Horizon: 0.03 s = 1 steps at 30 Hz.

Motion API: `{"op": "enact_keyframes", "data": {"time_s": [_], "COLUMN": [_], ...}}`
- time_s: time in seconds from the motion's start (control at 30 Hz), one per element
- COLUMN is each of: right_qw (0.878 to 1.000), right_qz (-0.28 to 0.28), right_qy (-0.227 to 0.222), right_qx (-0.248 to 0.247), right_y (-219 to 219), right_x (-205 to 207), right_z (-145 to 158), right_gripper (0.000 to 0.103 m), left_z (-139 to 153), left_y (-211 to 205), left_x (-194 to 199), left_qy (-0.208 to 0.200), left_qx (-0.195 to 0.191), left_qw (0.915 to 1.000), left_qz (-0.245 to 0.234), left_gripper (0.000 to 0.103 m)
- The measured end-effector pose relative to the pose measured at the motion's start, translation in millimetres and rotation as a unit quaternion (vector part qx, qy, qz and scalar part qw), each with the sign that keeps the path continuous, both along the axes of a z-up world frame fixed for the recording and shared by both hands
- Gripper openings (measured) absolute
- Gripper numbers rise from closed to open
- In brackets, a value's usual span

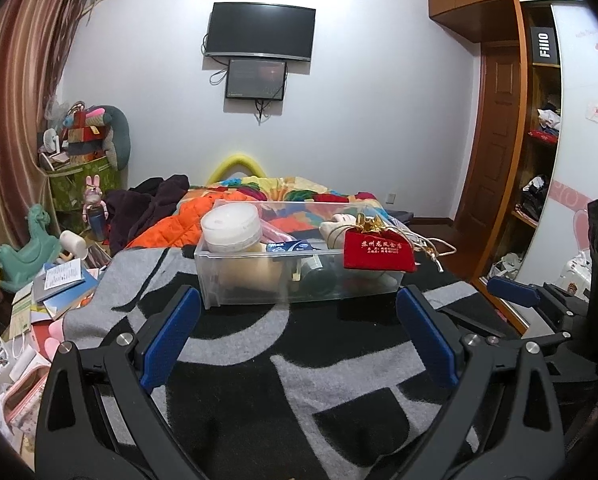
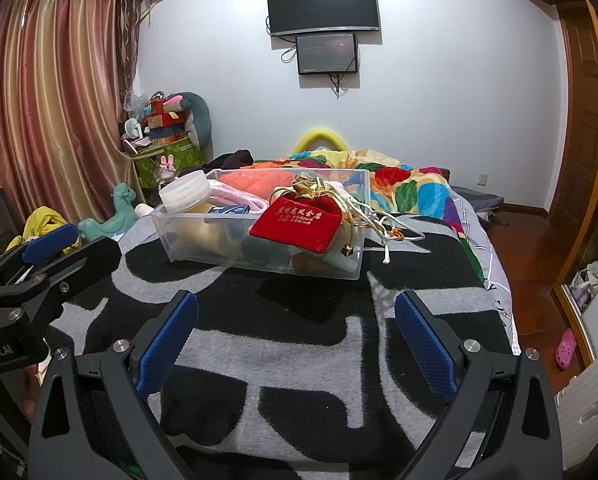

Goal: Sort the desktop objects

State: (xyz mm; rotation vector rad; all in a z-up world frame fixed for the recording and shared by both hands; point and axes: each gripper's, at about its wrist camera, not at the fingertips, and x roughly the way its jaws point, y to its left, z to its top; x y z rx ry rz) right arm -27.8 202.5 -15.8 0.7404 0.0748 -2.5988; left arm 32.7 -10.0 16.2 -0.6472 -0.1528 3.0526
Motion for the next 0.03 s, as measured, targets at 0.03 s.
{"op": "enact_keyframes", "data": {"time_s": [0.03], "right_qw": [1.000], "right_qz": [0.000], "right_qy": [0.000], "right_qx": [0.000], "right_y": [0.0], "right_x": [0.0], "right_z": [0.1], "right_gripper": [0.098], "left_z": [-0.1], "left_y": [-0.8], "left_x": [-0.8], "left_qy": [-0.003], "left_qx": [0.003], "left_qw": [1.0000], "left_qz": [-0.001], "left_gripper": [0.099]}}
